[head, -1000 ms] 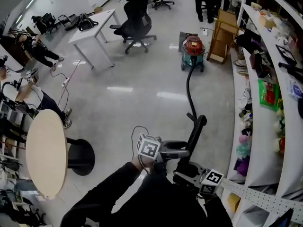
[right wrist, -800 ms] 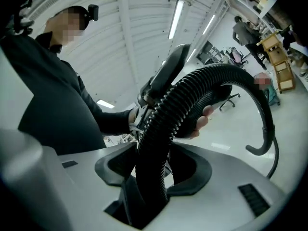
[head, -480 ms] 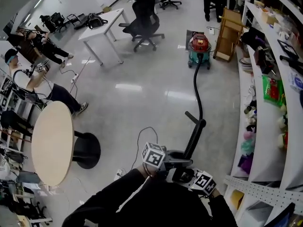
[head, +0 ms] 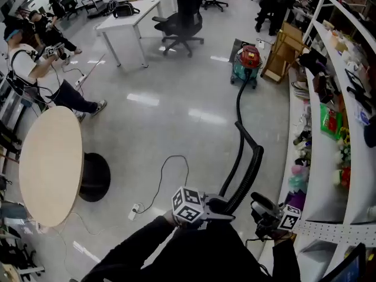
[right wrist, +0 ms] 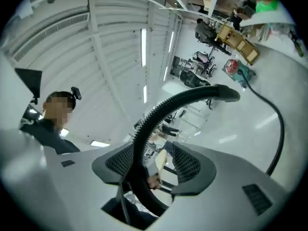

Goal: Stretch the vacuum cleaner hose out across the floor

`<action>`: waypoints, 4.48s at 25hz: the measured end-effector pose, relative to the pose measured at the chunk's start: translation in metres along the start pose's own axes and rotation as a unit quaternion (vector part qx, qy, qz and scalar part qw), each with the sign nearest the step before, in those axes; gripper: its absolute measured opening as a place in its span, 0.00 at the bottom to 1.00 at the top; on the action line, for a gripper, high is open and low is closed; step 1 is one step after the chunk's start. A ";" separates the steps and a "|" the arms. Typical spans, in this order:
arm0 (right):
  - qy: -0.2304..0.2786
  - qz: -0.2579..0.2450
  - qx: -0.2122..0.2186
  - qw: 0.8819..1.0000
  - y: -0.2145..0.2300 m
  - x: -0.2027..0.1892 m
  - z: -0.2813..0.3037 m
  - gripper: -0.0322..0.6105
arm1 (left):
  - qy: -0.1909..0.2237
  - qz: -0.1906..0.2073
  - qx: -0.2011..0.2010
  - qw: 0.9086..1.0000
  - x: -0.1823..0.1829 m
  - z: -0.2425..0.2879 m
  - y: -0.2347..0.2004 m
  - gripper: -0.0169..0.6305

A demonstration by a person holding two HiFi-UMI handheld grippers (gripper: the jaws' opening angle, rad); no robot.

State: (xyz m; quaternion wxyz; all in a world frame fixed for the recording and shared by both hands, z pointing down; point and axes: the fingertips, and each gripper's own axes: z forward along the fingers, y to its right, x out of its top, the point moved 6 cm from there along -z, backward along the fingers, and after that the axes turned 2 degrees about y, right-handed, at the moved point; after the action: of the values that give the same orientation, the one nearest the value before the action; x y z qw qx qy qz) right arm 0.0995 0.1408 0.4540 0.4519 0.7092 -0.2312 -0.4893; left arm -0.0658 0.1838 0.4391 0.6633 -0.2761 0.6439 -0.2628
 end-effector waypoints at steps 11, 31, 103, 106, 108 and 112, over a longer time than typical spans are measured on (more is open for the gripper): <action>-0.032 0.057 0.018 0.998 -0.056 -0.111 0.062 0.48 | -0.195 0.018 -0.088 0.977 -0.093 -0.031 0.059 0.34; -0.070 -0.123 -0.025 0.990 -0.118 -0.255 -0.134 0.26 | 0.026 -0.056 0.199 0.978 -0.163 0.019 0.134 0.33; -0.073 -0.288 -0.022 0.955 -0.369 -0.513 -0.226 0.40 | -0.142 0.162 0.180 0.960 -0.488 0.050 0.409 0.44; -0.027 -0.258 -0.027 0.965 -0.377 -0.534 -0.202 0.40 | -0.078 0.155 0.192 0.966 -0.499 0.002 0.426 0.45; -0.031 -0.270 -0.033 0.962 -0.386 -0.556 -0.179 0.40 | -0.047 0.152 0.208 0.965 -0.512 -0.029 0.434 0.45; -0.095 -0.314 -0.053 0.943 -0.407 -0.605 -0.143 0.40 | -0.055 0.133 0.195 0.970 -0.542 -0.069 0.448 0.46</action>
State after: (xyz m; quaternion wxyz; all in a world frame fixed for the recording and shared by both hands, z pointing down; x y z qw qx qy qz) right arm -0.0690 0.8636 0.4106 0.2880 0.6713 -0.0121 -0.6828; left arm -0.1558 0.8815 0.5068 0.7675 -0.0673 0.5743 -0.2767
